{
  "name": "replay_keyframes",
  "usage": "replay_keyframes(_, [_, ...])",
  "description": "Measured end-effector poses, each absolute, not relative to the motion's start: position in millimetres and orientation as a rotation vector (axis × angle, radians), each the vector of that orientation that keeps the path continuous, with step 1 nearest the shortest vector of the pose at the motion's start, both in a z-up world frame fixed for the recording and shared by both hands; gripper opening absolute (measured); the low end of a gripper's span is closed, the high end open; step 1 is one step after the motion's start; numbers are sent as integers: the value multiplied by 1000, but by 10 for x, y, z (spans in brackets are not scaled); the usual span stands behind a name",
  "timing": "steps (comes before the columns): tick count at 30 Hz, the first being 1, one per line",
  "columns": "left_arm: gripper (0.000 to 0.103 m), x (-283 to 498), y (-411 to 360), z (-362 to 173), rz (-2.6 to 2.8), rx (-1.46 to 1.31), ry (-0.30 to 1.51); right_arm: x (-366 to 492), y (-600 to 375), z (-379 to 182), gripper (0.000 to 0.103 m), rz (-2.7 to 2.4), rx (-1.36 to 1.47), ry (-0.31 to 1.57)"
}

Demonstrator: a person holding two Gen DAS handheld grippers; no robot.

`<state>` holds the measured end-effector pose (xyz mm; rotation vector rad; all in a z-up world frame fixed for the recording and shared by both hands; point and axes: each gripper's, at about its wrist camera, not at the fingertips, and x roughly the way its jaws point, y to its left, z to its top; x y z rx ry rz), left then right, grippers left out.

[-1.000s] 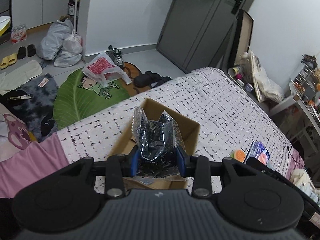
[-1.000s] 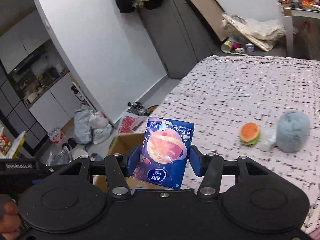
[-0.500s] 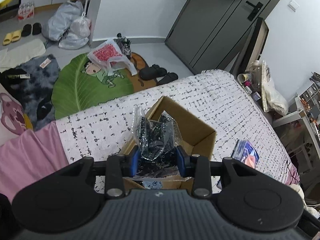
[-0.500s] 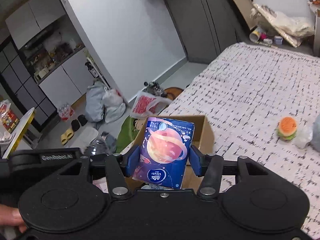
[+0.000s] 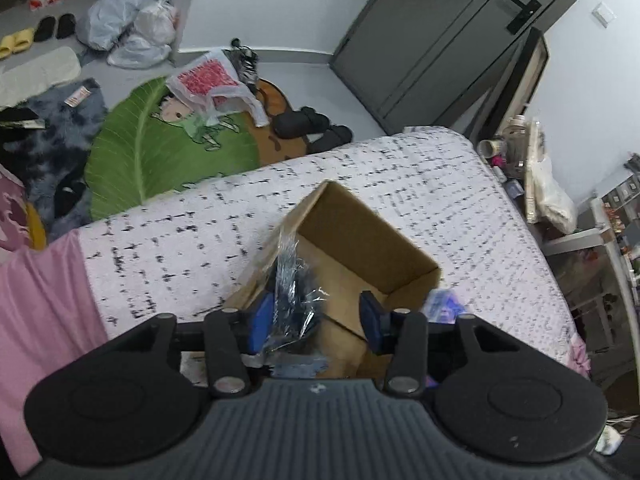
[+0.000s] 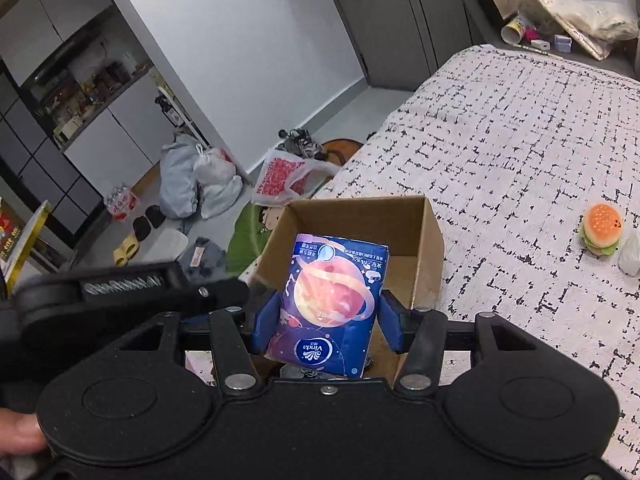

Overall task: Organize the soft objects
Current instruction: 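Carry both items over the box and open both tools to drop them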

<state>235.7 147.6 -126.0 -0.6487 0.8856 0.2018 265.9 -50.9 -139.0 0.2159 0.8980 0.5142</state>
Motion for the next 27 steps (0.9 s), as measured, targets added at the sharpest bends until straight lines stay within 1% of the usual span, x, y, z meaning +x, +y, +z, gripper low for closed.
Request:
replay_keyframes(2, [53, 2369, 1474, -1216, 196, -630, 873, 2686, -496, -1416, 52, 521, 217, 908])
replay_keyframes(3, [54, 2371, 1466, -1191, 207, -612, 869, 2697, -490, -1431, 52, 520, 218, 913])
replay_keyframes(8, [55, 2377, 1462, -1121, 220, -580, 870, 2761, -488, -1446, 56, 525, 223, 930])
replay_keyframes(10, [55, 2376, 1450, -1110, 229, -563, 874, 2766, -494, -1433, 60, 535, 226, 938])
replay_keyframes(12, [59, 2367, 1423, -1102, 240, -545, 876, 2760, -524, -1402, 64, 537, 229, 942])
replay_keyframes(14, [68, 2355, 1389, -1092, 259, -526, 881, 2753, -569, -1366, 64, 534, 223, 934])
replay_keyframes(17, [74, 2329, 1328, -1062, 271, -506, 883, 2723, -698, -1290, 64, 539, 229, 923])
replay_keyframes(20, [77, 2310, 1232, -1006, 273, -491, 874, 2715, -866, -1228, 65, 522, 228, 915])
replay_keyframes(27, [83, 2291, 881, -868, 224, -449, 851, 2712, -1377, -1096, 71, 470, 229, 880])
